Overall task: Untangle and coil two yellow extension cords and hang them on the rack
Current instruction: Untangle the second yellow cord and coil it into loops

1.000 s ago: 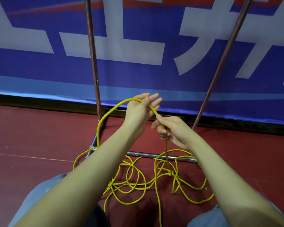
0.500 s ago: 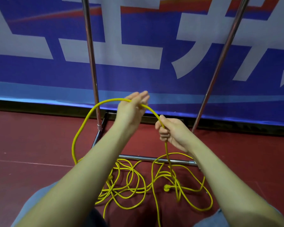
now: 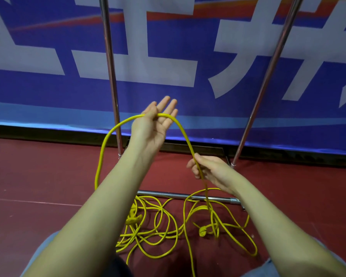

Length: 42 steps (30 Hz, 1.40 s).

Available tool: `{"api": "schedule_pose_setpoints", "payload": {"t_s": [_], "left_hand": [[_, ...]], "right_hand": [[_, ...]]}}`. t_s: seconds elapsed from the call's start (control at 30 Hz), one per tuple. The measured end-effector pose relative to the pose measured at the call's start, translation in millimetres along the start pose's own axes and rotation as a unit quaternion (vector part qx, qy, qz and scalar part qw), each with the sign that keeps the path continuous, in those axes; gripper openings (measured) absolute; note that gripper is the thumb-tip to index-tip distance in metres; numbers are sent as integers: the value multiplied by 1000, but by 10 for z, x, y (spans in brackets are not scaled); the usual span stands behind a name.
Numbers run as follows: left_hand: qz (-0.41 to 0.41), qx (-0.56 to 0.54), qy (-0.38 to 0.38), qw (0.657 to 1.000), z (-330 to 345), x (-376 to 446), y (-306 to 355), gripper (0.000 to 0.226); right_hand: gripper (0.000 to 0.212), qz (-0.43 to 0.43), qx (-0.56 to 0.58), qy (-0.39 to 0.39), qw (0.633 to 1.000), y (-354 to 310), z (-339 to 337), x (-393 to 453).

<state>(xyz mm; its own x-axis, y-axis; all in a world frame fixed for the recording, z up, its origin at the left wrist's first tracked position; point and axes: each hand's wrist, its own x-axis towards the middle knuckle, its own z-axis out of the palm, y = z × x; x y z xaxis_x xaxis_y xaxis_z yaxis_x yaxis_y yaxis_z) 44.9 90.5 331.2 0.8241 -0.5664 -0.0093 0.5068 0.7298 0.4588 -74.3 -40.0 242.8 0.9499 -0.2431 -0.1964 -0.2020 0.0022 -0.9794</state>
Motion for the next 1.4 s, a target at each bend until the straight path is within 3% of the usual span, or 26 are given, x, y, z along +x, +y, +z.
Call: {"api": "schedule_pose_setpoints", "payload": {"t_s": [0.17, 0.27, 0.33, 0.43, 0.53, 0.7, 0.87, 1.0, 1.13, 1.3, 1.4], "left_hand": [[12, -37, 44, 998, -22, 28, 101, 21], [-7, 79, 71, 994, -71, -8, -80, 17], [-15, 174, 57, 983, -96, -45, -215, 18], [-16, 226, 31, 973, -117, -67, -324, 24], [-33, 192, 36, 980, -106, -59, -335, 17], [-32, 78, 40, 996, 4, 39, -180, 37], [21, -26, 46, 998, -56, 165, 79, 38], [26, 70, 62, 995, -160, 190, -49, 37], [-67, 184, 55, 979, -183, 62, -343, 22], [-103, 93, 37, 990, -69, -3, -260, 34], [-75, 82, 21, 994, -25, 36, -166, 21]], "right_hand": [[36, -5, -9, 32, 999, 11, -4, 20], [38, -22, 25, 70, 997, -53, 14, 41], [38, -44, 30, 87, 995, -108, 63, 40], [39, -63, 36, 89, 993, -153, 149, 45], [39, -66, 46, 73, 994, -159, 129, 49], [43, -23, -26, 37, 999, -29, 54, 56], [33, -6, 52, 41, 998, 193, -63, 56], [32, -11, 108, 42, 993, 132, -54, 70], [33, -46, 121, 52, 990, -83, 10, 40], [33, -72, 111, 32, 991, -225, 34, -11], [37, -52, 54, 7, 997, -97, 53, -15]]}}
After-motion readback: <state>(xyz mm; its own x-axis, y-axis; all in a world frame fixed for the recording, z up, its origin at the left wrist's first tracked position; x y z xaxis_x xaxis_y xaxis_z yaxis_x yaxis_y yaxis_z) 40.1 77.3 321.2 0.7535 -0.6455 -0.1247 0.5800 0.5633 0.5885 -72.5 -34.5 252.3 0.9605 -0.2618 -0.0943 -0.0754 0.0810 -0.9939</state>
